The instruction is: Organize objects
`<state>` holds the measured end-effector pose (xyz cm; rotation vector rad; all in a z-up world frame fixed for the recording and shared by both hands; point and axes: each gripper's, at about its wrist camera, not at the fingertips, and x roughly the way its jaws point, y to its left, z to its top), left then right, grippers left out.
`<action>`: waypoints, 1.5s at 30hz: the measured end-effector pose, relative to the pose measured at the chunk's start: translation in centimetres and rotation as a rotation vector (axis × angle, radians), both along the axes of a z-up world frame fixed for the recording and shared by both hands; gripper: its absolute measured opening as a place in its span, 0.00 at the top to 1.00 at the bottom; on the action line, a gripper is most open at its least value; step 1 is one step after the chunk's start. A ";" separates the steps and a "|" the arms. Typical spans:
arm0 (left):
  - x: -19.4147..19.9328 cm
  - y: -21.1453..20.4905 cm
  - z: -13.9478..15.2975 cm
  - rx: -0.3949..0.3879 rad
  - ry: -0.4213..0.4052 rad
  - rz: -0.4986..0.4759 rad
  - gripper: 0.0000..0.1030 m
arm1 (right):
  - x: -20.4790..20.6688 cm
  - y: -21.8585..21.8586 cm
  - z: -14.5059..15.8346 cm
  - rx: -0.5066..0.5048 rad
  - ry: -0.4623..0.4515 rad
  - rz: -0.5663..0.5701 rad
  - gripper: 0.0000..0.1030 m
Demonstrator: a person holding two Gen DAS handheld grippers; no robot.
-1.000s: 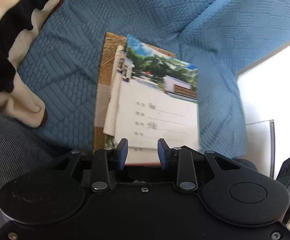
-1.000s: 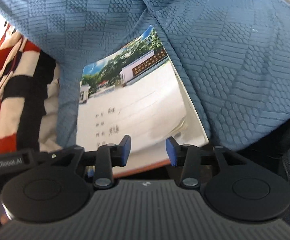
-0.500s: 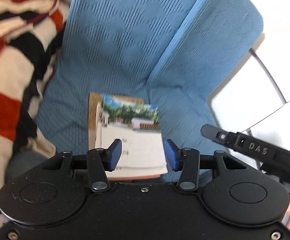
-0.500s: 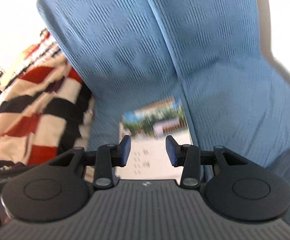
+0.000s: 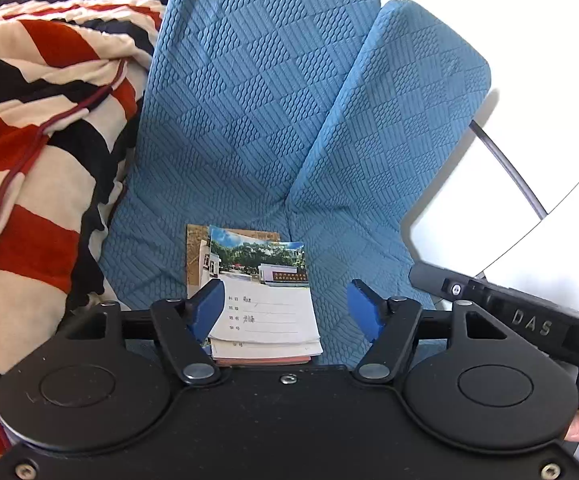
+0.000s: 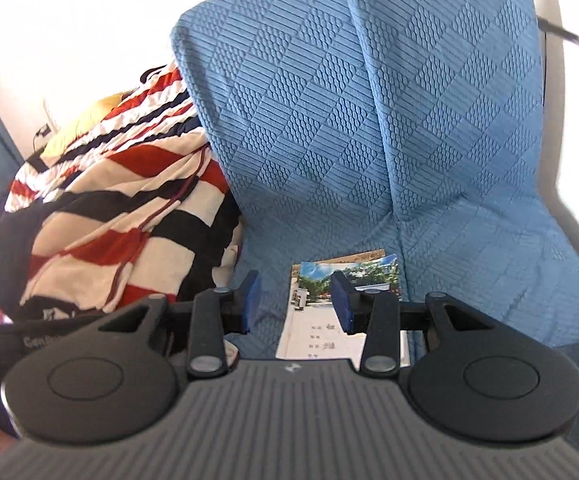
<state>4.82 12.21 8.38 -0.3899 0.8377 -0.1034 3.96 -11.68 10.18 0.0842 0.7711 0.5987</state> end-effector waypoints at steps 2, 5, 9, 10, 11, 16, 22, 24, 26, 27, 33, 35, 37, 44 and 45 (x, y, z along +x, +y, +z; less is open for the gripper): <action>-0.5 -0.1 0.1 0.012 -0.003 -0.003 0.33 | -0.6 0.0 -0.1 -0.025 0.009 0.006 0.59; -1.5 -0.2 0.3 0.029 -0.006 0.009 0.29 | -1.2 -0.2 -0.5 -0.037 0.027 0.021 0.61; -2.5 0.2 0.3 0.015 -0.013 0.028 0.18 | -2.0 -1.1 -0.8 -0.044 0.031 -0.003 0.61; -2.7 0.3 0.3 0.018 -0.014 0.035 0.17 | -2.3 -1.4 -0.9 -0.047 0.034 -0.008 0.61; -2.9 0.3 0.3 0.022 -0.013 0.041 0.16 | -2.6 -1.5 -1.0 -0.052 0.037 -0.009 0.61; -3.8 0.2 0.1 0.020 -0.012 0.053 0.04 | -3.2 -2.0 -1.9 -0.081 0.057 -0.018 0.61; -3.9 -0.5 -0.2 0.057 0.007 0.044 0.01 | -3.3 -2.1 -2.4 -0.092 0.073 -0.018 0.58; -3.7 -0.6 -0.2 0.053 0.021 0.048 0.01 | -3.0 -2.1 -2.6 -0.096 0.086 -0.014 0.15; -3.7 -0.8 0.0 0.059 0.021 0.046 0.01 | -2.6 -2.2 -2.5 -0.090 0.096 -0.016 0.08; -3.8 -0.9 0.1 0.060 0.018 0.051 0.01 | -2.4 -2.2 -2.5 -0.091 0.101 -0.020 0.07; -3.8 -0.7 0.1 0.043 0.039 0.073 0.01 | -2.3 -2.1 -2.5 -0.116 0.110 -0.017 0.07; -3.9 -0.8 0.2 0.056 0.040 0.072 0.01 | -2.3 -2.3 -2.6 -0.098 0.125 -0.019 0.07; -4.1 -1.0 0.3 0.071 0.038 0.076 0.01 | -2.4 -2.4 -2.5 -0.098 0.133 -0.022 0.07; -4.6 -1.2 0.4 0.068 0.043 0.083 0.01 | -3.1 -2.9 -1.8 -0.097 0.100 -0.027 0.07; -4.7 -1.2 0.4 0.070 0.044 0.087 0.01 | -3.2 -2.9 -1.8 -0.097 0.098 -0.026 0.07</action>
